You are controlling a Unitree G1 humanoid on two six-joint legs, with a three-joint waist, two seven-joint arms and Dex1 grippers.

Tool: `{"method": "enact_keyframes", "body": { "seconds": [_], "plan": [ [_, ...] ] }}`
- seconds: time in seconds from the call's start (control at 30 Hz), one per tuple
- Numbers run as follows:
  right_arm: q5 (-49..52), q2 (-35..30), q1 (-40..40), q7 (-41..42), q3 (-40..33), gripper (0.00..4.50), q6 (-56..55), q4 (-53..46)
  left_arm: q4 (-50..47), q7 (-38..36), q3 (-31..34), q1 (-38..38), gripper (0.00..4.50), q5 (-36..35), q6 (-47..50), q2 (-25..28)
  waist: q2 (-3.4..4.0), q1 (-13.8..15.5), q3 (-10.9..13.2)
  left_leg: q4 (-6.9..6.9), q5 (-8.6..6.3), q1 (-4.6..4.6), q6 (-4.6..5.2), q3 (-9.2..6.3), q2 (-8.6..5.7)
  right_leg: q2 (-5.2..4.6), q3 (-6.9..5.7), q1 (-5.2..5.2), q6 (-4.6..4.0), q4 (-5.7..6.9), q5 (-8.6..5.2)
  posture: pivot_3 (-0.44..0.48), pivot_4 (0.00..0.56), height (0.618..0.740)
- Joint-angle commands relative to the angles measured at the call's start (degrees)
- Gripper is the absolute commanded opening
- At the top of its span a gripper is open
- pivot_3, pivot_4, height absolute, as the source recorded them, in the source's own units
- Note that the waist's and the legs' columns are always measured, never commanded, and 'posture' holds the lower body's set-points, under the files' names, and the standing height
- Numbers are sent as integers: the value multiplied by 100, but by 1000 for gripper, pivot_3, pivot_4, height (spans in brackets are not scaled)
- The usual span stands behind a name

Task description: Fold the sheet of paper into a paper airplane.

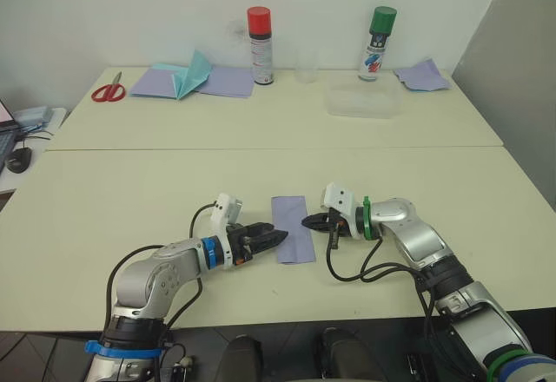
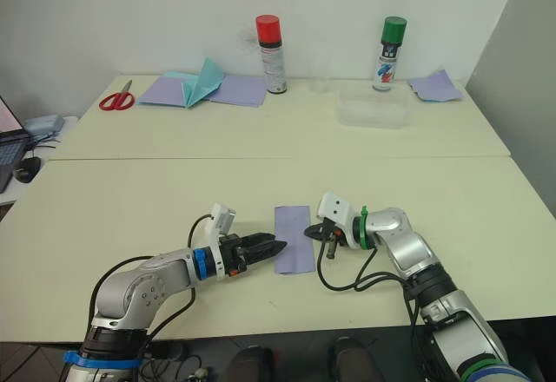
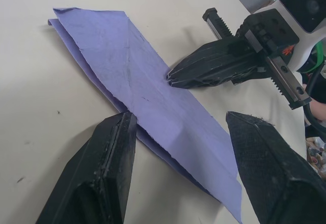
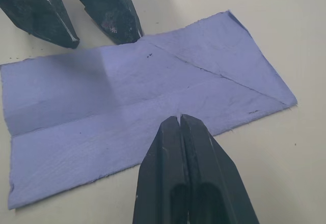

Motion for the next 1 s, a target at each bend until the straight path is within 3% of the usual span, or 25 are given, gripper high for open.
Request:
{"method": "enact_keyframes", "body": {
  "seconds": [0.03, 0.53, 0.93, 1.0],
  "plan": [
    [-263, -42, 92, -178, 91, 0, 185, 250, -212, -124, 33, -155, 3143, -83, -127, 76, -1, 0, 0, 0, 0, 0, 0, 0, 0, 0, 0, 0, 0, 0, 0, 0, 150, 740],
    [-258, -90, 109, -152, 70, 0, 209, 224, -127, -252, -137, -234, 3143, -2, -321, 120, -4, -1, 5, -3, 0, -2, 0, 2, 0, 0, 2, 2, -1, -2, -1, 0, 150, 740],
    [-251, -80, 143, -138, 102, 0, 272, 141, 36, -212, -38, 110, 3143, 187, -485, 499, -5, 1, 10, -29, 0, 0, 0, 1, 2, -4, 6, -2, -5, -19, -3, 0, 150, 740],
    [-250, -79, 137, -131, 106, 0, 274, 141, -13, -261, 27, 132, 2755, 116, -543, 502, -6, 1, 10, -38, 0, -1, 0, 4, 2, -4, 6, 1, -5, -19, -3, 0, 150, 740]
  ]
}}
